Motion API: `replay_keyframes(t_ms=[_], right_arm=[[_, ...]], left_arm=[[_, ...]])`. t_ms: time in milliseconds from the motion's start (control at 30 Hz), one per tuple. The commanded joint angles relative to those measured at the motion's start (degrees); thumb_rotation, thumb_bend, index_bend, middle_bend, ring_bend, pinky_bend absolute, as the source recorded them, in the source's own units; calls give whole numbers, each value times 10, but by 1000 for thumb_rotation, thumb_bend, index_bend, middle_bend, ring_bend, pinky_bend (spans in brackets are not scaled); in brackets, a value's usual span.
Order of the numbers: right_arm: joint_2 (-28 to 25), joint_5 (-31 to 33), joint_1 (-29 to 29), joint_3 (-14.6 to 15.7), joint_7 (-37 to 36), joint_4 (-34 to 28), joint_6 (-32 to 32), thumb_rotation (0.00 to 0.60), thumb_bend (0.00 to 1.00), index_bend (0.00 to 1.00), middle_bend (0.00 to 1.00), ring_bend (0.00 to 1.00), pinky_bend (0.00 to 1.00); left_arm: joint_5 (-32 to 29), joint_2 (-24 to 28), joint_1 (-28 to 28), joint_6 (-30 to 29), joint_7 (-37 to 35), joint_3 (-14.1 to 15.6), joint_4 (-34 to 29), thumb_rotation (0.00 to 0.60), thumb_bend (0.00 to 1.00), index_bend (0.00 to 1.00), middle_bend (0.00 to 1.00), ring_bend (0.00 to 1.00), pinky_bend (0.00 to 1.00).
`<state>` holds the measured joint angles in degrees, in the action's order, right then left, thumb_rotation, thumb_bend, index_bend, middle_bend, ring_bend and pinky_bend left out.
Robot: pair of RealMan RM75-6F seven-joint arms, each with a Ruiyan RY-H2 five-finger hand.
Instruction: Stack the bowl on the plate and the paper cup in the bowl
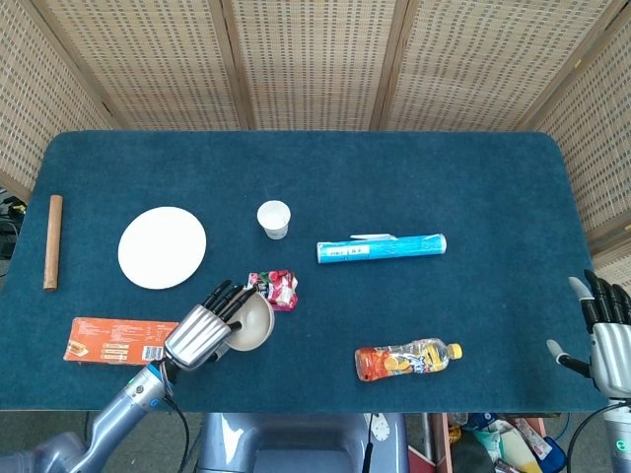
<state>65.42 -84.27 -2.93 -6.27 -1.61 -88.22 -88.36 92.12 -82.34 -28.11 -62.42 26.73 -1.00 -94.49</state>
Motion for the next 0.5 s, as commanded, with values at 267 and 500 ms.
replay_keyframes(t_ms=[267,500], right_arm=[[-2,-2,-1,1,5,-5,2,600,173,64,0,0,0],[-1,1,0,2,0,-2,5,600,173,64,0,0,0]], left_arm=[[-118,120,-18,26,-17,-64,-30,600,407,663,0,0,0],[-193,139,-32,58,-27,-81,3,600,408,663,0,0,0]])
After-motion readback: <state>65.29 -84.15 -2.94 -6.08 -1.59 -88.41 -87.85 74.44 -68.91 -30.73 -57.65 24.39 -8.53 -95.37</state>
